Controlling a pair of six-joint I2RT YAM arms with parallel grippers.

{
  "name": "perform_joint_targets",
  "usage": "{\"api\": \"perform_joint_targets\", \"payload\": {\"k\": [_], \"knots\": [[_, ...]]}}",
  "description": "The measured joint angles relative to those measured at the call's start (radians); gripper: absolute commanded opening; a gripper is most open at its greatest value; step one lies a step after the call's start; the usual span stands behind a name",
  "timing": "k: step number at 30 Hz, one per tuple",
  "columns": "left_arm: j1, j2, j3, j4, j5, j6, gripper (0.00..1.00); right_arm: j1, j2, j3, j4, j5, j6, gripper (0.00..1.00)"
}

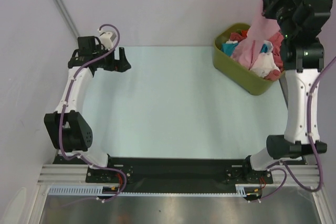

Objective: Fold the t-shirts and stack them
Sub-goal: Move the tshirt to the center of the board

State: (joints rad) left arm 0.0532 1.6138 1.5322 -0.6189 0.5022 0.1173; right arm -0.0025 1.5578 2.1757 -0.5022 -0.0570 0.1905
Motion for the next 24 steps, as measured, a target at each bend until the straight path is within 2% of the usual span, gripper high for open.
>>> {"api": "perform_joint_targets", "payload": {"k": [4, 8, 11, 14, 17, 20, 21, 24], "knots": [[0.039, -0.032, 0.000, 0.019, -0.002, -0.039, 1.00, 0.252, -0.070, 0.064, 0.160, -0.119, 0.023, 0.00], [0.120, -0.070, 0.001, 0.028, -0.002, -0.050, 1.00, 0.433, -0.015, 0.175, 0.275, -0.234, 0.071, 0.00], [0.170, -0.097, 0.002, 0.033, -0.004, -0.049, 1.00, 0.522, 0.045, 0.225, 0.344, -0.307, 0.119, 0.00], [0.205, -0.114, 0.002, 0.034, -0.005, -0.047, 1.00, 0.555, 0.077, 0.215, 0.393, -0.361, 0.175, 0.00], [0.222, -0.118, 0.003, 0.034, -0.006, -0.040, 1.00, 0.556, 0.060, 0.108, 0.447, -0.357, 0.208, 0.00], [0.223, -0.118, 0.002, 0.034, 0.002, -0.029, 0.85, 0.555, 0.013, -0.071, 0.494, -0.308, 0.228, 0.00], [0.223, -0.118, 0.001, 0.033, 0.013, -0.021, 0.76, 0.554, -0.012, -0.153, 0.498, -0.285, 0.237, 0.00], [0.211, -0.117, -0.015, 0.013, 0.060, 0.036, 0.73, 0.549, -0.052, -0.380, 0.517, -0.220, 0.263, 0.00]]}}
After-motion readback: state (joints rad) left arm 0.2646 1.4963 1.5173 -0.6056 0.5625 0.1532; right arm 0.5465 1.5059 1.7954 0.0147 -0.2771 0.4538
